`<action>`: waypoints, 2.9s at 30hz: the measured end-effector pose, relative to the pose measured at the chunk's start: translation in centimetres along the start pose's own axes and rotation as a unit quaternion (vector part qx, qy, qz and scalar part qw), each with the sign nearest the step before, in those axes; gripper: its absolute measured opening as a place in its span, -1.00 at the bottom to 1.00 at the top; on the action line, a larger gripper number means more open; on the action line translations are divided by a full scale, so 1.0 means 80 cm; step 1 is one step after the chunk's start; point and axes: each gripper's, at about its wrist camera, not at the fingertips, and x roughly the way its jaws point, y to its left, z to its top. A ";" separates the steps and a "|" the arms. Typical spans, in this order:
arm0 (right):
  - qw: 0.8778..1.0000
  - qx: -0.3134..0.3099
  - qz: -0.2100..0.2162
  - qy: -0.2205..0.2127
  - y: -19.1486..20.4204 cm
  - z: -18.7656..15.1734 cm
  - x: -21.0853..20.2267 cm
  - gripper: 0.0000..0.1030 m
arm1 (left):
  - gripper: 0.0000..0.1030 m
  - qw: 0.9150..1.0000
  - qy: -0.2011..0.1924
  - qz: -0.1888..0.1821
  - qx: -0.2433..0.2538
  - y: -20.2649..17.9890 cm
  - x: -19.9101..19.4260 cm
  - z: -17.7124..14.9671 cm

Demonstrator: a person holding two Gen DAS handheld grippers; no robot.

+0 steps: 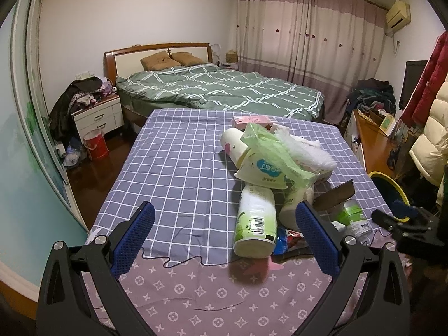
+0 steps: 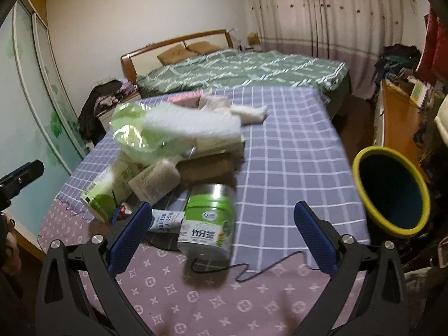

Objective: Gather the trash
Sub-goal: 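Reach the right tool to the green-lidded can and grasp its lid, then carry the green lid to the yellow bin and release it inside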

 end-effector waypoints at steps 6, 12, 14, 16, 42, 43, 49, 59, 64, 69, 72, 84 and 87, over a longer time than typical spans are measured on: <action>1.000 0.002 0.001 0.021 0.008 -0.008 0.028 0.59 | 0.93 1.000 0.002 -0.003 0.006 -0.003 0.016 0.000; 0.999 0.004 -0.001 0.041 0.010 -0.019 0.045 0.42 | 0.93 1.000 0.008 -0.010 0.006 -0.004 0.027 0.000; 0.999 0.004 -0.001 0.044 0.010 -0.022 0.046 0.35 | 0.93 1.000 0.010 -0.010 0.005 -0.004 0.031 0.000; 0.999 0.001 -0.002 0.047 0.009 -0.024 0.048 0.19 | 0.93 1.000 0.011 -0.011 0.005 -0.005 0.033 0.000; 0.998 0.054 0.039 -0.008 -0.060 -0.003 -0.031 -0.10 | 0.93 0.998 0.023 -0.037 0.039 -0.048 0.048 0.005; 0.997 0.060 0.042 -0.009 -0.066 -0.001 -0.031 -0.10 | 0.93 0.998 0.023 -0.039 0.042 -0.051 0.049 0.006; 0.995 0.079 0.053 -0.018 -0.086 0.008 -0.031 -0.10 | 0.93 0.997 0.026 -0.048 0.058 -0.073 0.056 0.011; 0.986 0.135 -0.046 -0.083 -0.195 0.049 -0.051 -0.10 | 0.93 0.991 0.027 -0.089 0.097 -0.127 0.075 0.022; 0.973 0.180 -0.132 -0.053 -0.283 0.051 -0.012 -0.10 | 0.93 0.985 0.037 -0.121 0.118 -0.163 0.092 0.023; 0.963 0.210 -0.167 0.012 -0.342 0.030 0.049 -0.09 | 0.93 0.977 0.052 -0.148 0.145 -0.200 0.112 0.022; 0.958 0.225 -0.172 0.034 -0.361 0.016 0.068 -0.08 | 0.93 0.972 0.059 -0.162 0.157 -0.219 0.122 0.020; 0.959 0.234 -0.159 0.017 -0.362 0.009 0.046 0.18 | 0.93 0.955 0.079 -0.208 0.196 -0.258 0.149 0.014; 0.961 0.232 -0.150 0.013 -0.353 0.008 0.038 0.21 | 0.93 0.949 0.087 -0.218 0.208 -0.265 0.165 0.015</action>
